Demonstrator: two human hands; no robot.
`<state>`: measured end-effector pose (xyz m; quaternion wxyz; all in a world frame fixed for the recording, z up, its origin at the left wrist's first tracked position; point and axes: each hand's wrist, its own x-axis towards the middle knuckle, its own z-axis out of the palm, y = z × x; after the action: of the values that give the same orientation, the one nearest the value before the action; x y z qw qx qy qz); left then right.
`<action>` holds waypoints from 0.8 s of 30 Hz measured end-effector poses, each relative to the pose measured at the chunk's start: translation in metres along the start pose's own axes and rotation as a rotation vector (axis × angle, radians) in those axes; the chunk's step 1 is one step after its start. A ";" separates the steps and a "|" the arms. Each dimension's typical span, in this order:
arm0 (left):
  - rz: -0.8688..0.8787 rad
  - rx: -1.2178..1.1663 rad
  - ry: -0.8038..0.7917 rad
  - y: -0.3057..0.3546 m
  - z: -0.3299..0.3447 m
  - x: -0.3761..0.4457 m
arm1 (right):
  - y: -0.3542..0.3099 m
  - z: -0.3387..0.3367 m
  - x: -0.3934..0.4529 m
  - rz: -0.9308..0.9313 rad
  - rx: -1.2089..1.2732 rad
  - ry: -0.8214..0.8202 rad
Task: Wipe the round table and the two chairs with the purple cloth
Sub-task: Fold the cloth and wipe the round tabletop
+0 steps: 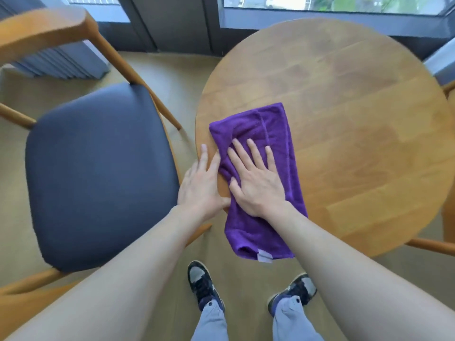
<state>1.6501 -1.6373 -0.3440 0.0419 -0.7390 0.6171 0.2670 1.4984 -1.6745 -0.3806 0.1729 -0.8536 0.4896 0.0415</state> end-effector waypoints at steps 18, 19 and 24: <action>-0.163 -0.062 0.339 0.087 0.070 -0.019 | 0.061 -0.057 -0.001 -0.270 0.506 0.024; -0.215 -0.025 0.348 0.094 0.075 -0.013 | 0.081 -0.058 0.008 -0.318 0.412 0.068; -0.440 0.023 0.420 0.114 0.089 0.001 | 0.150 -0.051 0.043 -0.360 -0.016 0.006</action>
<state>1.5133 -1.6305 -0.3901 -0.0214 -0.8935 0.4402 0.0857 1.3884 -1.7963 -0.3811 0.1691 -0.9289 0.3293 0.0111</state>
